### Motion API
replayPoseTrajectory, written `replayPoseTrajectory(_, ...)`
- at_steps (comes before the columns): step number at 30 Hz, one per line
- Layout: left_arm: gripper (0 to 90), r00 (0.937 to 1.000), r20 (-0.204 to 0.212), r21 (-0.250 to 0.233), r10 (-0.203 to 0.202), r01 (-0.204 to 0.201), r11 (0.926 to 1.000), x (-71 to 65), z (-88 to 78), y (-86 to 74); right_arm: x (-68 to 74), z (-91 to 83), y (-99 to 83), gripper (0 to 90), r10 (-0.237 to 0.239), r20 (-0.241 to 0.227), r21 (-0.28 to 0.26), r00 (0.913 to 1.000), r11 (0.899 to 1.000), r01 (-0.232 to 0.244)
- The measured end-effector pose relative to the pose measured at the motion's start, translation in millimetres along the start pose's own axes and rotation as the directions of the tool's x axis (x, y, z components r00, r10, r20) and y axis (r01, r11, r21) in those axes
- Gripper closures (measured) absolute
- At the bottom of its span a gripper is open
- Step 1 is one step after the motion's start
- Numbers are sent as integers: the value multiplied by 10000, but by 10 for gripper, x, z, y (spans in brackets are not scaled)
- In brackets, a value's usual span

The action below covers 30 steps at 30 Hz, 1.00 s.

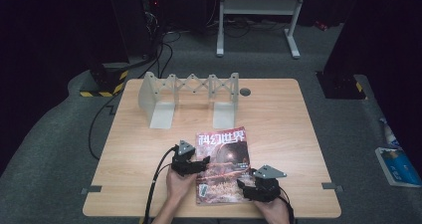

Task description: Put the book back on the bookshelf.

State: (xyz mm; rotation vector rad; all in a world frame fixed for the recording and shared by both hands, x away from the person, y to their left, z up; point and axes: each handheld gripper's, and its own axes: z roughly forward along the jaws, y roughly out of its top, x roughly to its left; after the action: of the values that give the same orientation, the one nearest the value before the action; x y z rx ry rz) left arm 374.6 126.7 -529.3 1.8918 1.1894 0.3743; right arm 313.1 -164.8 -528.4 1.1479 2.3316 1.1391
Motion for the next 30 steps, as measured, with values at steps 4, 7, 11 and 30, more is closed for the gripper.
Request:
replayPoseTrajectory(4,284,10000,-22,1,75,-75,10000,7,5,-1,13,6,6,298,-3,25,6,10000,10000,3)
replayPoseTrajectory(7,289,9997,-135,-30,203,-203,9998,-2,13,-5,21,9,17,296,-5,20,80,10000,10000,5)
replayPoseTrajectory(11,302,9991,-269,-48,330,-331,9994,-21,22,-8,6,9,26,295,-57,-103,160,9999,9999,58)
replayPoseTrajectory(30,320,9979,-451,-56,456,-459,9989,-42,30,-14,-251,-69,252,409,475,-226,290,9986,9985,-468)
